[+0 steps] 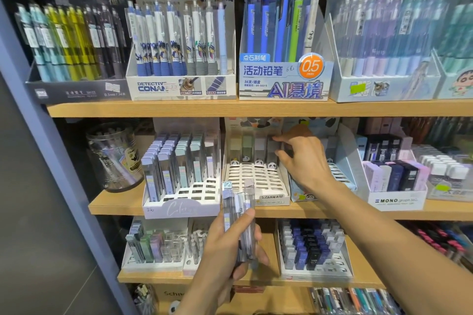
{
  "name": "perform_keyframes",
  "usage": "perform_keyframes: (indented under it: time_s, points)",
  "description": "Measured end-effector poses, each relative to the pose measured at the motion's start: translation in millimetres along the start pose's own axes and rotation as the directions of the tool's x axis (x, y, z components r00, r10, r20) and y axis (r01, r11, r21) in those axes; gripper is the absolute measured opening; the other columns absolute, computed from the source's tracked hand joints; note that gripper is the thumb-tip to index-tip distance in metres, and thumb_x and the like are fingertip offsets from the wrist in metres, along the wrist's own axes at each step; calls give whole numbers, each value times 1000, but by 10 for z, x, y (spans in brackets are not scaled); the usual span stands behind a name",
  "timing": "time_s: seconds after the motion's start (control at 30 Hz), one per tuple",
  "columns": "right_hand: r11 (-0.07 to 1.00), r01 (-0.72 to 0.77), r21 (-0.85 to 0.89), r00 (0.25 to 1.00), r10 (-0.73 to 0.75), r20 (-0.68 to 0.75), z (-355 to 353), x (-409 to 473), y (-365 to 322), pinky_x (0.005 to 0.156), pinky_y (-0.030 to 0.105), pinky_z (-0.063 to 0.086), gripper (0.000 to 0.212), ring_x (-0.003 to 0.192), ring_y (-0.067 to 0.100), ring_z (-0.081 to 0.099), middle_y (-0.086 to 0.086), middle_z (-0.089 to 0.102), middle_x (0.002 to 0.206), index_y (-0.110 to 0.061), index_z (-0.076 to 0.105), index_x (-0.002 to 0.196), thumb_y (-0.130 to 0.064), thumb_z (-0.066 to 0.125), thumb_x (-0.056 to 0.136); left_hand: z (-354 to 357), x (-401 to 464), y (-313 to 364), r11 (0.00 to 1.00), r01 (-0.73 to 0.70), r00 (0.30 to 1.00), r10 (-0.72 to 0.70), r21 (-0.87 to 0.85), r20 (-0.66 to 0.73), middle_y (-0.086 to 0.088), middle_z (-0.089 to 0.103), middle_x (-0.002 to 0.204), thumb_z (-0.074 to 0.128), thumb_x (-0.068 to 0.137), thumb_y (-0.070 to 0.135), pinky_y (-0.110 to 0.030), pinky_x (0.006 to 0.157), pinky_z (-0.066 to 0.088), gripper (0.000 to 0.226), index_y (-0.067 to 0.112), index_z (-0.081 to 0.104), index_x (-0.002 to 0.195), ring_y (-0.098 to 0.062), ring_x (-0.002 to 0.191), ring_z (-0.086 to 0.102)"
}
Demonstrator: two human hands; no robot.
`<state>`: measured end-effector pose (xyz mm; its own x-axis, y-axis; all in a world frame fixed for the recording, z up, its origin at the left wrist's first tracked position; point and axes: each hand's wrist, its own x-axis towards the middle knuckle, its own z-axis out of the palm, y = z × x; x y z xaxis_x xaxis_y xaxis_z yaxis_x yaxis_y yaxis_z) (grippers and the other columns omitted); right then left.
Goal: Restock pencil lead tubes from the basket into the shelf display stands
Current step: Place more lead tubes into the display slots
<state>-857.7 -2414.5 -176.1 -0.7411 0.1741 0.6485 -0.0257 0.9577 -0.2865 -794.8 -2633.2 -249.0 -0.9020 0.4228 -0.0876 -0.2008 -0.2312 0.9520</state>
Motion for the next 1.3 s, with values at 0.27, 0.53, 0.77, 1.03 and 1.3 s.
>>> perform_keyframes:
  time_s: [0.27, 0.53, 0.77, 1.03, 1.3]
  points:
    - [490, -520, 700, 845, 171, 507, -253, -780, -589, 74, 27, 50, 32, 81, 9, 73, -2, 78, 91, -26, 68, 114, -28, 82, 85, -4, -25, 60, 1000, -17, 1000, 17, 3, -15, -16, 66, 82, 68, 97, 34, -19, 33, 21, 34, 12, 59, 122, -33, 54, 66]
    - [282, -551, 785, 832, 252, 494, -227, -742, -718, 71, 33, 52, 32, 65, 14, 63, 9, 78, 86, -21, 70, 110, -14, 84, 82, -29, -58, 91, 999, -34, 998, 34, 8, -44, -17, 77, 100, 65, 98, 38, -19, 33, 25, 34, 15, 63, 124, -38, 74, 76]
    - [324, -500, 803, 865, 229, 447, -63, -612, -956, 78, 36, 55, 37, 74, 13, 70, 6, 75, 82, -23, 69, 107, -20, 89, 77, -146, -140, 127, 996, -64, 997, 61, -62, -47, -15, 77, 83, 61, 99, 36, -17, 31, 21, 43, 0, 63, 122, -17, 32, 49]
    - [330, -468, 820, 882, 109, 459, -43, -541, -1142, 72, 29, 57, 45, 76, 18, 73, 12, 74, 91, -20, 69, 112, -12, 90, 74, -362, -235, 213, 951, 51, 997, -68, -306, -45, -22, 77, 105, 71, 86, 38, -16, 32, 15, 44, 3, 75, 112, -15, 28, 42]
    - [299, -436, 849, 893, 30, 448, -4, -495, -1204, 81, 32, 58, 36, 96, 20, 76, 7, 79, 91, -21, 66, 118, 0, 72, 90, -446, -240, 211, 944, -10, 992, -33, -330, -124, -22, 75, 101, 72, 87, 30, -15, 27, 20, 49, -4, 65, 122, -16, 30, 41]
